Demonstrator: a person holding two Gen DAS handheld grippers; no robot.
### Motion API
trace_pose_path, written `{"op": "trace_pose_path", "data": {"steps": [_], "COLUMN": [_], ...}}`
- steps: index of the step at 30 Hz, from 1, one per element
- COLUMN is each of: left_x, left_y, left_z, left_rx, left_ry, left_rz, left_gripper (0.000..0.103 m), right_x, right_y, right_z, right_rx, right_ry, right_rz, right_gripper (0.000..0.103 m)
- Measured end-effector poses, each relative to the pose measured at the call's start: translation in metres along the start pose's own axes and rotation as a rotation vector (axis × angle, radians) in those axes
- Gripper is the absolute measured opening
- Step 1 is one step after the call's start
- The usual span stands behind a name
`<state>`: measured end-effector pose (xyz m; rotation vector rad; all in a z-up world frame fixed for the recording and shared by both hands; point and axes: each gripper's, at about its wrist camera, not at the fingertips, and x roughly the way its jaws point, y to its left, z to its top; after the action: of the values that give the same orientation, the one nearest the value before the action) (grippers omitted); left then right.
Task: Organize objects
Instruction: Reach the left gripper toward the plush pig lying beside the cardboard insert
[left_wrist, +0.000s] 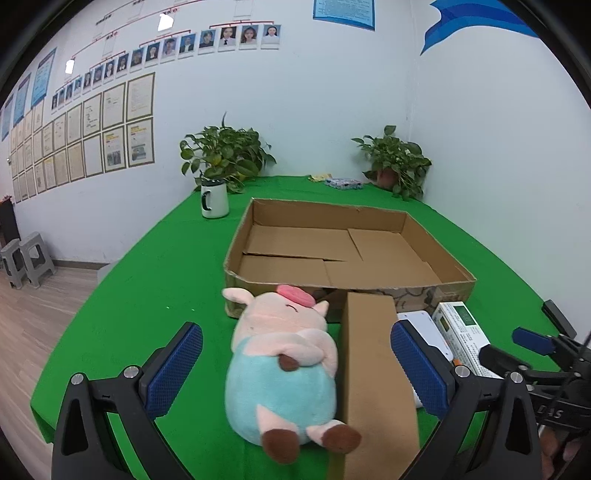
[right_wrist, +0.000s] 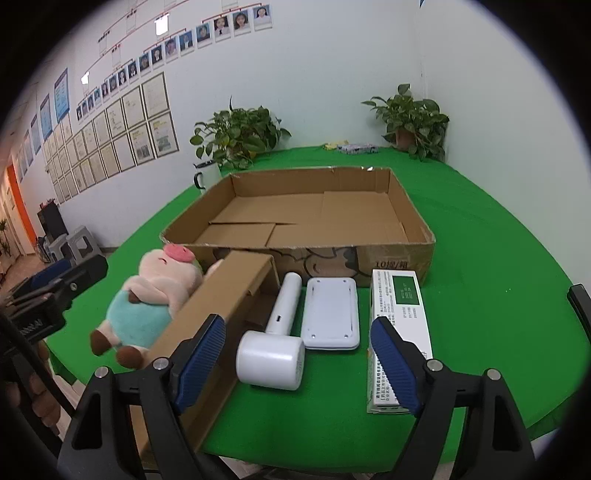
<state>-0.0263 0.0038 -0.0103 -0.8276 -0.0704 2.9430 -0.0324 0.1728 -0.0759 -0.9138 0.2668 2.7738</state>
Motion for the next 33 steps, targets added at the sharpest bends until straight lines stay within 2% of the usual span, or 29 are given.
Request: {"op": "trace_pose_path", "data": {"steps": [2, 6, 10, 18, 22, 27, 33], "left_x": [0.006, 0.012, 0.018, 0.038, 0.037, 0.03, 0.025], "left_y": [-0.004, -0.007, -0.004, -0.011, -0.001, 0.013, 0.015], "left_z": [-0.002, 0.002, 0.008, -0.005, -0.003, -0.001, -0.008], "left_rx": [0.013, 0.046, 0.047, 0.08, 0.06, 0.014, -0.029], "left_ry": [0.021, 0.044, 0.047, 0.088, 0.091, 0.081, 0.077], "left_rz": [-0.013, -0.031, -0.077, -0.162, -0.179, -0.155, -0.108], "left_gripper": [0.103, 0.103, 0.103, 0.103, 0.103, 0.103, 0.103], "right_x": [0.011, 0.024, 0.031, 0.03, 0.022, 0.007, 0.007], "right_y": [-0.006, -0.013, -0.017, -0.011, 0.0, 0.009, 0.003], "right_z": [-0.004, -0.003, 0.003, -0.002, -0.002, 0.008, 0.015], "right_rx": [0.005, 0.016, 0.029, 0.053, 0.049, -0.021, -0.068], "right_ry": [0.032, 0.079, 0.078, 0.066, 0.06, 0.024, 0.033], "right_rz": [-0.01, 0.031, 0.063, 0.063, 0.097, 0.162, 0.235], "right_gripper": [0.083, 0.084, 0.103, 0.103, 0.103, 0.103, 0.103]}}
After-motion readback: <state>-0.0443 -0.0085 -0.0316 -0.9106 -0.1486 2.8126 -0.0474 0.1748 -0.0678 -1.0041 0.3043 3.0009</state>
